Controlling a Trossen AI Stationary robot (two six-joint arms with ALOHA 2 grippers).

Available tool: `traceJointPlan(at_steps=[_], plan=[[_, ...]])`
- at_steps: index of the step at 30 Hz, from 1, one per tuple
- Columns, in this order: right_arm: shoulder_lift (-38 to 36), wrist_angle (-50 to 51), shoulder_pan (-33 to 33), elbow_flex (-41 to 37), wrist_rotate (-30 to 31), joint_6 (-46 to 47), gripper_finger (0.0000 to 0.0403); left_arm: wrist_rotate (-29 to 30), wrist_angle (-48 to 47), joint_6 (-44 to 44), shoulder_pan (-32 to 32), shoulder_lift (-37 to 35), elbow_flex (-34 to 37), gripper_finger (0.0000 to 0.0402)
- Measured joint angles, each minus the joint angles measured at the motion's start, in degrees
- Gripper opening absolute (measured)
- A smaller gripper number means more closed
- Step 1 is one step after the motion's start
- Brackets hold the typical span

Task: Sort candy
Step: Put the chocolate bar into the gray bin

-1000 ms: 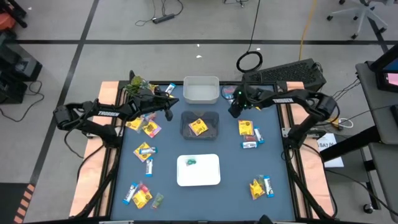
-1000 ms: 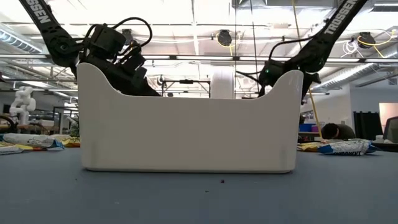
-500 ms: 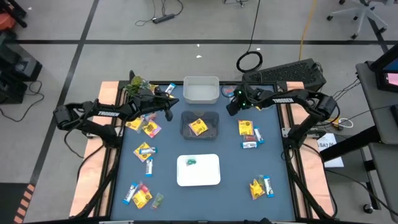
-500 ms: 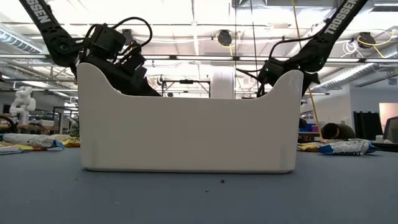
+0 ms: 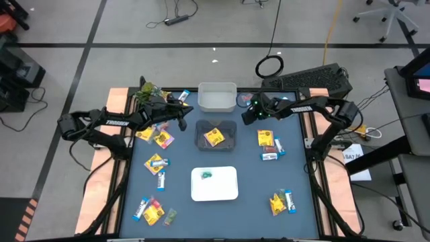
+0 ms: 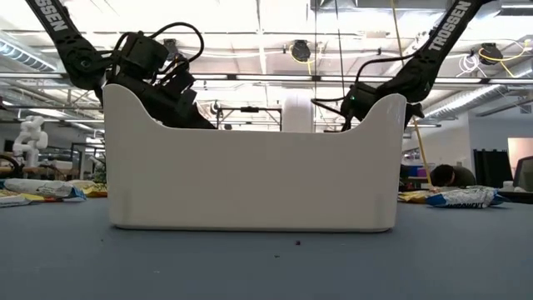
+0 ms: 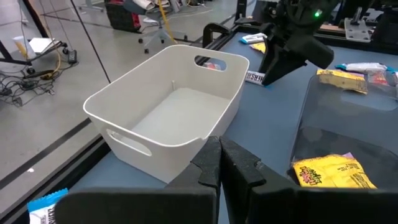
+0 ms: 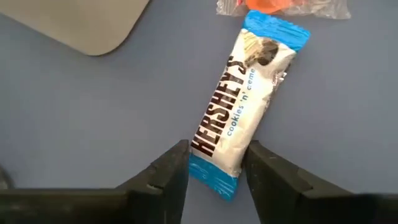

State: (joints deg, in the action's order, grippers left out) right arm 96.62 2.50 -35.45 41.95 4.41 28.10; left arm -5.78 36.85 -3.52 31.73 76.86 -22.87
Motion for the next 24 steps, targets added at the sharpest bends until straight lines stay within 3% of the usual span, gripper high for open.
traceJointPlan(at_steps=[9,20,24], plan=[[-2.0,0.7,0.1,-0.2,0.2,-6.1,0.0012,0.0,-0.1,1.1,0.0,0.0,0.0,0.0008],[-15.3,1.8,1.5,2.9,-0.5,-14.1,0.0014,0.0,0.2,1.7,0.0,0.0,0.0,0.0008],[-13.5,1.9,2.7,10.0,-6.6,-18.0,0.0013,0.0,0.2,1.7,-0.1,0.0,0.0,0.0008]])
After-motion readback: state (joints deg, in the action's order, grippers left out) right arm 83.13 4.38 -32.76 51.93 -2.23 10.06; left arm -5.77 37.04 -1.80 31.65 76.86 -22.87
